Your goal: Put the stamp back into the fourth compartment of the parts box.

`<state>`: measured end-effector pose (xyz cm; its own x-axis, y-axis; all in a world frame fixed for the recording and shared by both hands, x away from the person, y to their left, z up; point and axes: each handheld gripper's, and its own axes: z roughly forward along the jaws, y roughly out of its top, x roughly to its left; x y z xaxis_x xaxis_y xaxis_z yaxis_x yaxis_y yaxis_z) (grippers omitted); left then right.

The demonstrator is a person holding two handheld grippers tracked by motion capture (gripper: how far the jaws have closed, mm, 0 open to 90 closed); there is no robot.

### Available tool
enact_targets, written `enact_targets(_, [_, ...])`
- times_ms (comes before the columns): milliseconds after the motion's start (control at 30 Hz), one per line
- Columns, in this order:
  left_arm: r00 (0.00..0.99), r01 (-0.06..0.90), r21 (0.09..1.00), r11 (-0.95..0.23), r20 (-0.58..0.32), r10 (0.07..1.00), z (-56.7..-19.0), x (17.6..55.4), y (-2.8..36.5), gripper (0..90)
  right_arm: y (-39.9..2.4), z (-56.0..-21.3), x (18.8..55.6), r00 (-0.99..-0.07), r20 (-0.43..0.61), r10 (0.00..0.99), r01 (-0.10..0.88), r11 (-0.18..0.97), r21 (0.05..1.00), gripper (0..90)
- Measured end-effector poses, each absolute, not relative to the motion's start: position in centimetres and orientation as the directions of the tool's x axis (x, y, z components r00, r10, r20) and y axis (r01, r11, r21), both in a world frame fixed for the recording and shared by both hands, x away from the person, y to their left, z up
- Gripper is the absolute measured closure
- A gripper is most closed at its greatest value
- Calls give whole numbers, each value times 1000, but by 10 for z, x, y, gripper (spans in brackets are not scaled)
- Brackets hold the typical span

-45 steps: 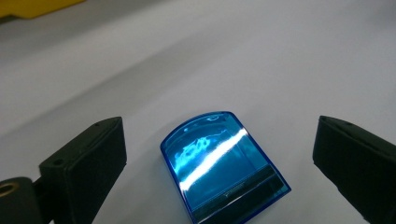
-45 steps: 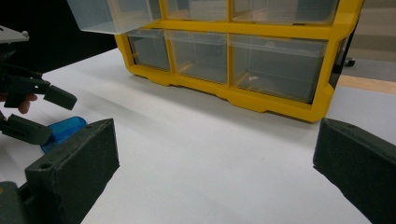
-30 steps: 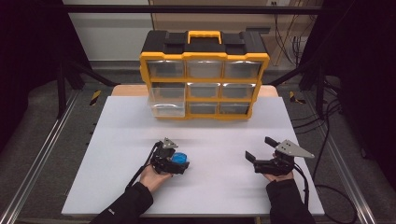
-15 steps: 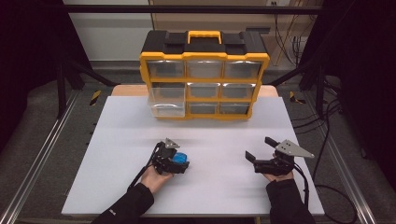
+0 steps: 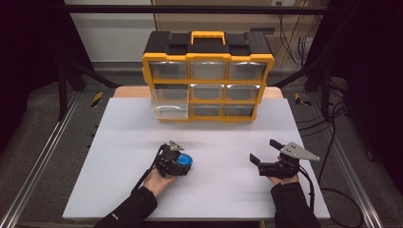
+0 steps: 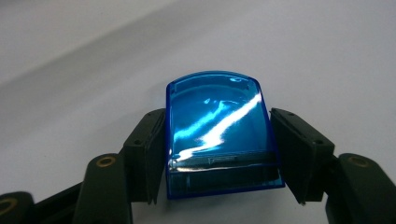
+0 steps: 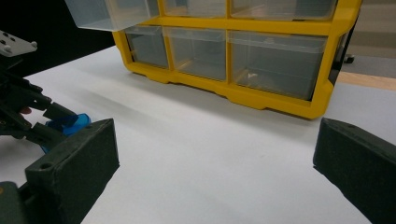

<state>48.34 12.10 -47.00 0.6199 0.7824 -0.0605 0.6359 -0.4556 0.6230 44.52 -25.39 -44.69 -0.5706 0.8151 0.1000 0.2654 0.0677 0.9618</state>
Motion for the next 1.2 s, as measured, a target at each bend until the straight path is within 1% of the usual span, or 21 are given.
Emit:
enact_targets(433, [629, 621, 629, -467, -44, 776, -469, 483, 122, 402, -254, -447, 445, -571, 103, 814, 267, 66, 961, 4])
enact_targets(867, [638, 616, 643, -455, -68, 767, -462, 483, 126, 405, -254, -447, 445, -573, 104, 813, 267, 65, 962, 4])
enact_targets(1200, [650, 600, 657, -457, -68, 757, -452, 481, 130, 405, -254, -447, 445, -574, 105, 812, 270, 67, 961, 4])
